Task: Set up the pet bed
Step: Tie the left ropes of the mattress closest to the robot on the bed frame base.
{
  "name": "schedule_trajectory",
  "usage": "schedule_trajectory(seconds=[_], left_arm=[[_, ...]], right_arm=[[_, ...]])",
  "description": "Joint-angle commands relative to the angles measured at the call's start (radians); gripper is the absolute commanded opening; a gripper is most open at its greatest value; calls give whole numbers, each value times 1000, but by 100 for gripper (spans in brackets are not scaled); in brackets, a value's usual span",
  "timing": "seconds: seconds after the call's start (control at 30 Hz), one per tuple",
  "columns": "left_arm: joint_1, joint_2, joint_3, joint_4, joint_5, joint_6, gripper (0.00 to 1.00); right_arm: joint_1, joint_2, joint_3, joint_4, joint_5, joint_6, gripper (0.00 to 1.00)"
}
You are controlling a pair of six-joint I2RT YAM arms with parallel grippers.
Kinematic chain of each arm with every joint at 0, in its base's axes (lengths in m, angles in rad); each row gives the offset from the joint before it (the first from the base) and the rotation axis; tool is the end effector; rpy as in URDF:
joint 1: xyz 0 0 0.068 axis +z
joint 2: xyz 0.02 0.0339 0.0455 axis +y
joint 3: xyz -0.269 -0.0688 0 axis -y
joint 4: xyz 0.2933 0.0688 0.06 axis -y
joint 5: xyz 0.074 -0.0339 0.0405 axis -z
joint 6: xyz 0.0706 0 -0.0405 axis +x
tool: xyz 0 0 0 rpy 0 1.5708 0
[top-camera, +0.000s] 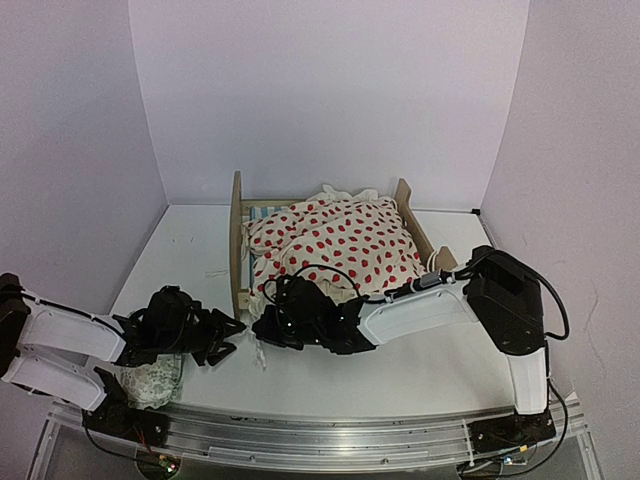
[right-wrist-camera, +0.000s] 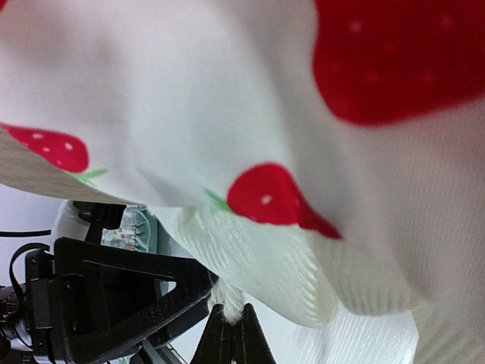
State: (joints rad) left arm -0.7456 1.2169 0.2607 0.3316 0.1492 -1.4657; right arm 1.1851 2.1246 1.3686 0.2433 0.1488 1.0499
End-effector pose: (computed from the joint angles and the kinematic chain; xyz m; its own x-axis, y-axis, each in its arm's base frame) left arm 0.1851 -0.1852 0.0767 -0.8003 -0.5995 0.0014 -0.3476 0.4622 -0.8158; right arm 0.2134 0.4977 0.1142 -0.8445 0.2003 -0.4967 -0.2718 0.6389 0.7197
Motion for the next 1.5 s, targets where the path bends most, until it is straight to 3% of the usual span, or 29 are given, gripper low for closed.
schedule_trajectory(seconds=[0.0,0.23,0.43,0.7,1.27,1.37,1.47], left_arm=[[-3,-20,22,-19,-8,28,61],[-4,-88,-23,-42,-10,-10,58],[-3,-80,-116,57,2,-141,56],[-3,23,-126,215,-24,-193,54],[-3,228,-73,323,22,-261,46],[-3,257,-60,333,40,-255,38],[-3,268,-53,324,57,-248,16]], right_arm=[[8,-27,12,-18,-26,17,0],[13,-16,20,-27,-35,35,0],[13,-19,33,-41,-41,40,0],[13,-14,55,-47,-54,64,0],[13,-9,90,-98,-126,80,0],[13,-8,88,-104,-141,90,0],[13,-14,78,-110,-141,93,0]])
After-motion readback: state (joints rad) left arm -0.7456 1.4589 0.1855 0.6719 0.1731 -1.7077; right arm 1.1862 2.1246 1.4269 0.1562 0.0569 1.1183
